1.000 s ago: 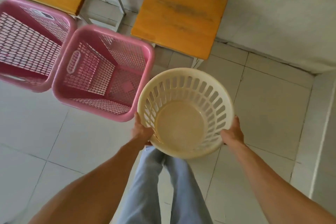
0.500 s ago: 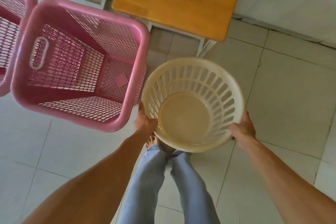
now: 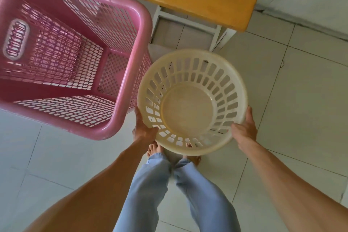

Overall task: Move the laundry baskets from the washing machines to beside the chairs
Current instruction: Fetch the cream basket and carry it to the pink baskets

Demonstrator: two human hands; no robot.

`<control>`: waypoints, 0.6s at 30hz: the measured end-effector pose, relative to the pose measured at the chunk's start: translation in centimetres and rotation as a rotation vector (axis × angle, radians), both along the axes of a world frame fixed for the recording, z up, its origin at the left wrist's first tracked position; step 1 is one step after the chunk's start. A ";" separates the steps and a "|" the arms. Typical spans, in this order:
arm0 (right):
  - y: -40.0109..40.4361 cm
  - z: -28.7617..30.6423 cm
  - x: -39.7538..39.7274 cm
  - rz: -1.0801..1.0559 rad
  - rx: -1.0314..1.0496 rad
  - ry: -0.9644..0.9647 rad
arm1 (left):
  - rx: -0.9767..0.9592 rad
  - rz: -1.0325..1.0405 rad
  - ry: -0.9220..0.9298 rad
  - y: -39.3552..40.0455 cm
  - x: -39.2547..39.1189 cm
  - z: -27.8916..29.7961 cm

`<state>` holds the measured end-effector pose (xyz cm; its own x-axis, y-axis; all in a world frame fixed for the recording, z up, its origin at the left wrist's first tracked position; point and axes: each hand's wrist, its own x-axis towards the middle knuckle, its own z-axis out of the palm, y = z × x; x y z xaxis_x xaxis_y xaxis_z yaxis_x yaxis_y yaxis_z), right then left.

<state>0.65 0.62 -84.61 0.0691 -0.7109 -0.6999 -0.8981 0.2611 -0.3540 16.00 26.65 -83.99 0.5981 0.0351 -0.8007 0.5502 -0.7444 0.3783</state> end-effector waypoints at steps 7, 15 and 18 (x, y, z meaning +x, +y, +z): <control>-1.0 -0.5 0.8 0.113 0.024 0.010 | -0.081 0.041 0.051 0.0 0.3 -1.0; -2.0 -1.1 2.1 0.298 0.080 0.097 | -0.086 -0.001 0.123 1.1 1.4 -0.9; -1.6 -0.4 1.8 0.340 0.071 0.113 | -0.056 0.001 0.145 1.1 0.7 -0.4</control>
<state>2.44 -1.01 -85.00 0.2123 -0.6103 -0.7632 -0.9702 -0.0385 -0.2391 16.65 27.73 -84.41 0.4762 -0.0113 -0.8793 0.6031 -0.7235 0.3359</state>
